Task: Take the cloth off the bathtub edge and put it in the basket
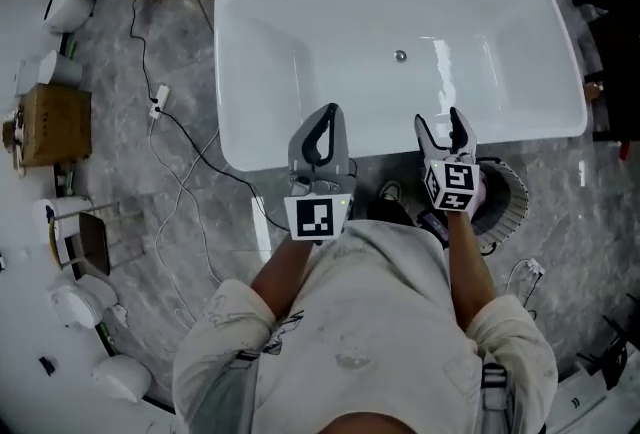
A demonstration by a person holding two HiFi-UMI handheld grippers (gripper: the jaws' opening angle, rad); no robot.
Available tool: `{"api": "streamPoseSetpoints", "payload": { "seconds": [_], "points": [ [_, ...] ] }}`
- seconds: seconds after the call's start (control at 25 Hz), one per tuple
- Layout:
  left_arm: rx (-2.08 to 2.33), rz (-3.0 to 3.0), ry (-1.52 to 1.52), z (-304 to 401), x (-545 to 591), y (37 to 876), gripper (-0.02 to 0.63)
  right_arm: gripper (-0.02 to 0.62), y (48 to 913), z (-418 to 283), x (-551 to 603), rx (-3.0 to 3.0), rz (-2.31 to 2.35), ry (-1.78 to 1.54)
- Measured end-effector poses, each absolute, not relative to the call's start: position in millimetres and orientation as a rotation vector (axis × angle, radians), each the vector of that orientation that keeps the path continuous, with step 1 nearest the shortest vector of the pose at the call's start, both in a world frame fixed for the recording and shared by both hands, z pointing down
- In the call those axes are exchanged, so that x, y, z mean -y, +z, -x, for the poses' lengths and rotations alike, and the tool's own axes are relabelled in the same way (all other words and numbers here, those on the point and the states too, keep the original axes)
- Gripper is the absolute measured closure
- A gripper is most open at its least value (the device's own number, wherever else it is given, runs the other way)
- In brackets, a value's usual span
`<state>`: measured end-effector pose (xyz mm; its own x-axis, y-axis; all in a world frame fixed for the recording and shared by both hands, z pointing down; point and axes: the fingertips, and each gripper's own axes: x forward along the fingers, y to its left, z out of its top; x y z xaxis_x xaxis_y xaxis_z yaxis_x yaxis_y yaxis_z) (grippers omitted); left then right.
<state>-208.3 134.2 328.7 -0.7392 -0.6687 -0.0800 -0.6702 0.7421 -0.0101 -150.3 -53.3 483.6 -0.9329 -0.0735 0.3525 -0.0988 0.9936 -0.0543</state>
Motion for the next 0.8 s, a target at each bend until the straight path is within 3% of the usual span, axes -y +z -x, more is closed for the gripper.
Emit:
{"api": "streamPoseSetpoints", "payload": {
  "seconds": [0.6, 0.72, 0.8],
  "points": [
    [-2.912, 0.782, 0.101, 252.0, -222.8, 279.3, 0.604, 0.290, 300.5, 222.9, -38.2, 3.080, 0.168, -0.016],
    [-2.888, 0.777, 0.076, 254.3, -230.7, 262.2, 0.604, 0.326, 280.1, 227.4, -41.7, 3.099, 0.153, -0.024],
    [-2.875, 0.795, 0.064, 254.9, -230.9, 254.4, 0.606, 0.384, 274.3, 232.4, -43.9, 3.077, 0.152, -0.002]
  ]
}}
